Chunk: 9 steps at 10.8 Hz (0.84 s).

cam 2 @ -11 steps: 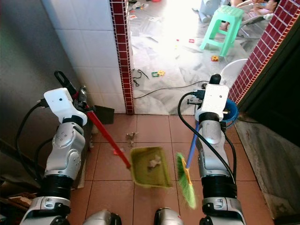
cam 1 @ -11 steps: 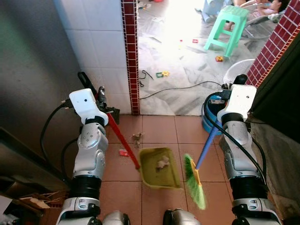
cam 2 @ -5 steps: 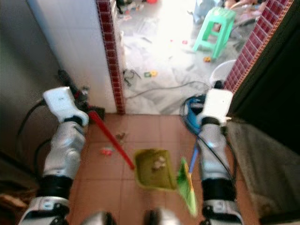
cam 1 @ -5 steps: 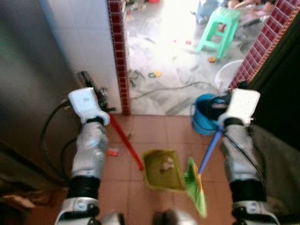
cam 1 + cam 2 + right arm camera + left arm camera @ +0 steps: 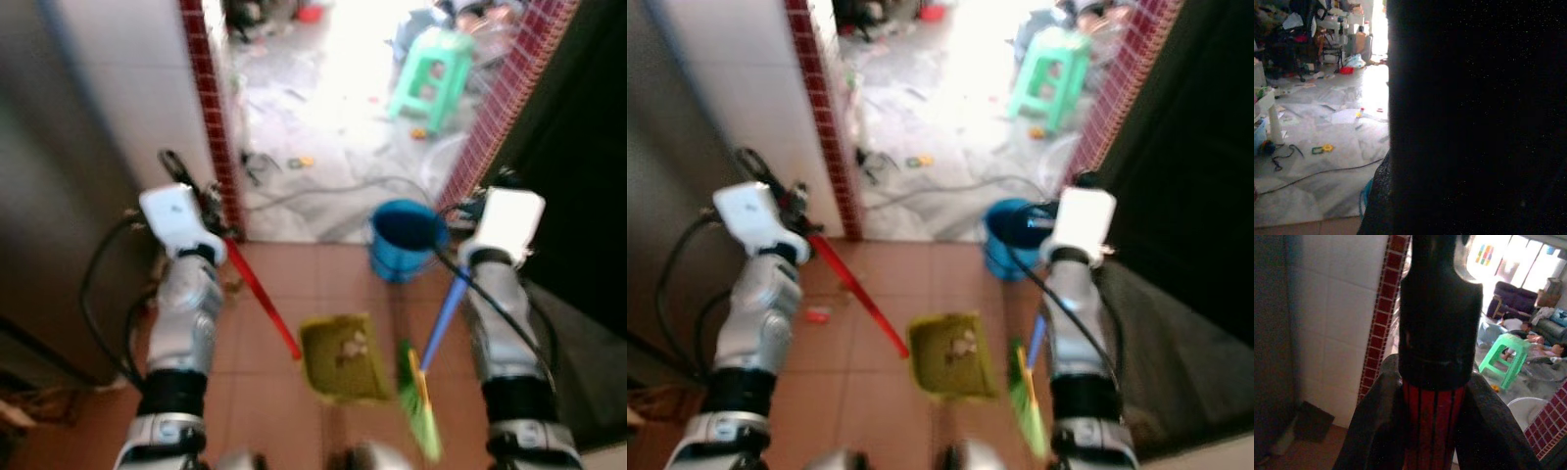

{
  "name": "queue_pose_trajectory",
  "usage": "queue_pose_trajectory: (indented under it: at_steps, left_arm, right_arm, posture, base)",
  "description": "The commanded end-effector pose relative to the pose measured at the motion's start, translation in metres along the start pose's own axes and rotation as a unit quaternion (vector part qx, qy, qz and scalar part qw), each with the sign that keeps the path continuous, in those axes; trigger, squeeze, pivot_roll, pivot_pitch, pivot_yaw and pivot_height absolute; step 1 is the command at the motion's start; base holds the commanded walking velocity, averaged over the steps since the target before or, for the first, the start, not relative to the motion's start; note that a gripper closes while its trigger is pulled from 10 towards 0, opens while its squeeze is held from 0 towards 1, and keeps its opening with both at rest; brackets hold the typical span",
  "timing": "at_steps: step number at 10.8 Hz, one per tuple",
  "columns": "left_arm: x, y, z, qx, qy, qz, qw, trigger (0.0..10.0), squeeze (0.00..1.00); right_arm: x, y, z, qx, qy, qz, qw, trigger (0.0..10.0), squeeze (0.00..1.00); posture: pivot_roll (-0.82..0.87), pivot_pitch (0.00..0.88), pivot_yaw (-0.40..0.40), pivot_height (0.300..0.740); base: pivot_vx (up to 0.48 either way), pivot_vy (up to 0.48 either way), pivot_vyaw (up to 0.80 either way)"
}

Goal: Sweep floor

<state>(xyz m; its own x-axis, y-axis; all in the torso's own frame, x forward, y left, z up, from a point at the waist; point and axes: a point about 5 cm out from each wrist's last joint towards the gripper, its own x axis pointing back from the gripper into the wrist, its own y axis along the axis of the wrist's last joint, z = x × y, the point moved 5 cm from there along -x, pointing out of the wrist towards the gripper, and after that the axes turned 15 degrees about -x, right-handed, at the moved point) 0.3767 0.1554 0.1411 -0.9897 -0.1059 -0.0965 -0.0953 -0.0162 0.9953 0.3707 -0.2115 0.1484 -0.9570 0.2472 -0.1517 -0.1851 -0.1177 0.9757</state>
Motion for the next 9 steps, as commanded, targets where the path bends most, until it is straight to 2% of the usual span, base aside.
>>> queue_pose_trajectory:
  at_steps: [1, 3, 6, 8, 9]
  left_arm:
    - [-0.004, 0.019, -0.003, 0.001, -0.001, -0.032, 0.999, 10.0, 0.00]
    - [-0.004, 0.019, -0.002, 0.003, 0.003, -0.033, 0.999, 10.0, 0.00]
    - [-0.009, 0.030, 0.009, 0.038, 0.032, -0.053, 0.997, 10.0, 0.00]
    - [-0.009, 0.023, 0.015, 0.061, 0.045, -0.043, 0.996, 10.0, 0.00]
    - [-0.007, 0.018, 0.013, 0.065, 0.046, -0.038, 0.996, 10.0, 0.00]
  right_arm:
    - [-0.003, 0.011, -0.007, 0.007, -0.008, -0.020, 1.000, 10.0, 0.00]
    - [-0.004, 0.013, -0.013, 0.019, -0.014, -0.023, 0.999, 10.0, 0.00]
    - [-0.006, 0.021, -0.015, 0.060, 0.002, -0.035, 0.998, 10.0, 0.00]
    - [-0.007, 0.025, -0.021, 0.067, -0.002, -0.041, 0.997, 10.0, 0.00]
    - [-0.008, 0.034, -0.021, 0.051, -0.002, -0.055, 0.997, 10.0, 0.00]
  posture:
    - [-0.08, 0.000, 0.018, 0.740]
    - [-0.08, 0.000, 0.012, 0.740]
    - [-0.12, 0.000, -0.015, 0.740]
    - [-0.13, 0.000, -0.013, 0.740]
    - [-0.13, 0.000, -0.012, 0.740]
  base:
    - [0.000, -0.398, 0.00]
    - [0.000, -0.373, 0.00]
    - [0.000, 0.000, 0.00]
    - [0.000, 0.000, 0.00]
    - [0.000, 0.000, 0.00]
